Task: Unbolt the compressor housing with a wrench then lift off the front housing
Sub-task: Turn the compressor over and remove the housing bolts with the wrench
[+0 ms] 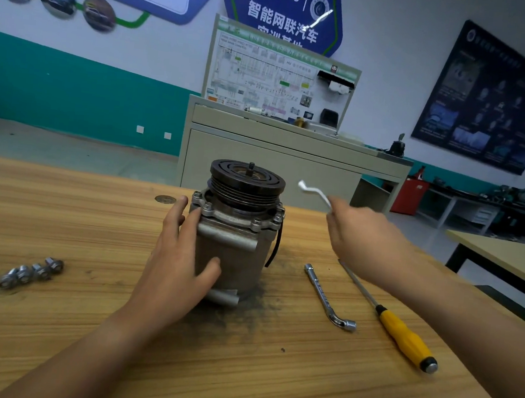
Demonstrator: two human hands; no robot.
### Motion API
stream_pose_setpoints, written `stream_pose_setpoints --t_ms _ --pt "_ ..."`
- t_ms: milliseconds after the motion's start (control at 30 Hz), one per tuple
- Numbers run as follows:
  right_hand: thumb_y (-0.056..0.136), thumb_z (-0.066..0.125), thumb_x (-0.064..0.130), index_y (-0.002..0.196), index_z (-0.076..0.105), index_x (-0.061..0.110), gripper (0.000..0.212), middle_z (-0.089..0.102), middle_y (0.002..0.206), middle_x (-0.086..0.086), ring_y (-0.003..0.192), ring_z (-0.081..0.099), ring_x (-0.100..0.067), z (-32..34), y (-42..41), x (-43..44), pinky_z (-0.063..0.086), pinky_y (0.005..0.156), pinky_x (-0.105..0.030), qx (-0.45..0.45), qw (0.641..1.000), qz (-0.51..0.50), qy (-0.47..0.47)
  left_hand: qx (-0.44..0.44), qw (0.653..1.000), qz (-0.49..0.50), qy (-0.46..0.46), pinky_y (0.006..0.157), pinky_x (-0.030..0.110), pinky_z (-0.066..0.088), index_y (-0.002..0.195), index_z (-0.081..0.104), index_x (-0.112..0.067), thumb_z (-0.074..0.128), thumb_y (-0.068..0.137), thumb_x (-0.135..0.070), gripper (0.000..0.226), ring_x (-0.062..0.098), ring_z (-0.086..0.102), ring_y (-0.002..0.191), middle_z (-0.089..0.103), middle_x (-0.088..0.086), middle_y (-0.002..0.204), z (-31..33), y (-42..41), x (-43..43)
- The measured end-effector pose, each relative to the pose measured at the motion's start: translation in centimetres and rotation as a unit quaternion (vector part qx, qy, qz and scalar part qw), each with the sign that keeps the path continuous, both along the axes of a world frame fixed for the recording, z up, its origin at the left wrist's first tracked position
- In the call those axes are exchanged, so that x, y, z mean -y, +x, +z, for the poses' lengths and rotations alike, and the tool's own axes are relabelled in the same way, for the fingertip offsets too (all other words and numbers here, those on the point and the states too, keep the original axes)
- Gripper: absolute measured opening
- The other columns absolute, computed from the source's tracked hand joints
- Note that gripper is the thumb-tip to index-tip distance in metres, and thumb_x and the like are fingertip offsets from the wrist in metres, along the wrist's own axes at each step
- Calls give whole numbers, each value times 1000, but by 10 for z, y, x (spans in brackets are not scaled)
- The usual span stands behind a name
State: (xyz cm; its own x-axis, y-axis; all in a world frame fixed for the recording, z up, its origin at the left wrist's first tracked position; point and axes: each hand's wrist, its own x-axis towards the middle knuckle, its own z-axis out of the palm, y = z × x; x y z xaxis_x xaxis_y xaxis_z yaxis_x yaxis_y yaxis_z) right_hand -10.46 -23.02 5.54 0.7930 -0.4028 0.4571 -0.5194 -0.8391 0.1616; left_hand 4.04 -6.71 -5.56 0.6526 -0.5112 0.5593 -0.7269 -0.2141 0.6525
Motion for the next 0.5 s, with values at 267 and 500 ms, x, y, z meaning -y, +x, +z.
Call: stream_pose_setpoints --t_ms 267,500 --pt "90 38 3 128 37 12 39 33 60 1 50 32 -12 0 4 -33 23 40 -25 -137 987 -16 -78 0 1000 5 3 113 37 19 148 14 -19 60 87 -26 77 8 4 142 -12 -27 148 1 -2 -1" --pt "93 40 9 121 47 13 30 35 60 2 47 34 -12 15 14 -27 27 40 -24 -221 962 2 -162 -6 1000 0 6 113 34 20 149 12 -19 59 87 -25 77 8 5 142 -10 -24 151 1 -1 -2"
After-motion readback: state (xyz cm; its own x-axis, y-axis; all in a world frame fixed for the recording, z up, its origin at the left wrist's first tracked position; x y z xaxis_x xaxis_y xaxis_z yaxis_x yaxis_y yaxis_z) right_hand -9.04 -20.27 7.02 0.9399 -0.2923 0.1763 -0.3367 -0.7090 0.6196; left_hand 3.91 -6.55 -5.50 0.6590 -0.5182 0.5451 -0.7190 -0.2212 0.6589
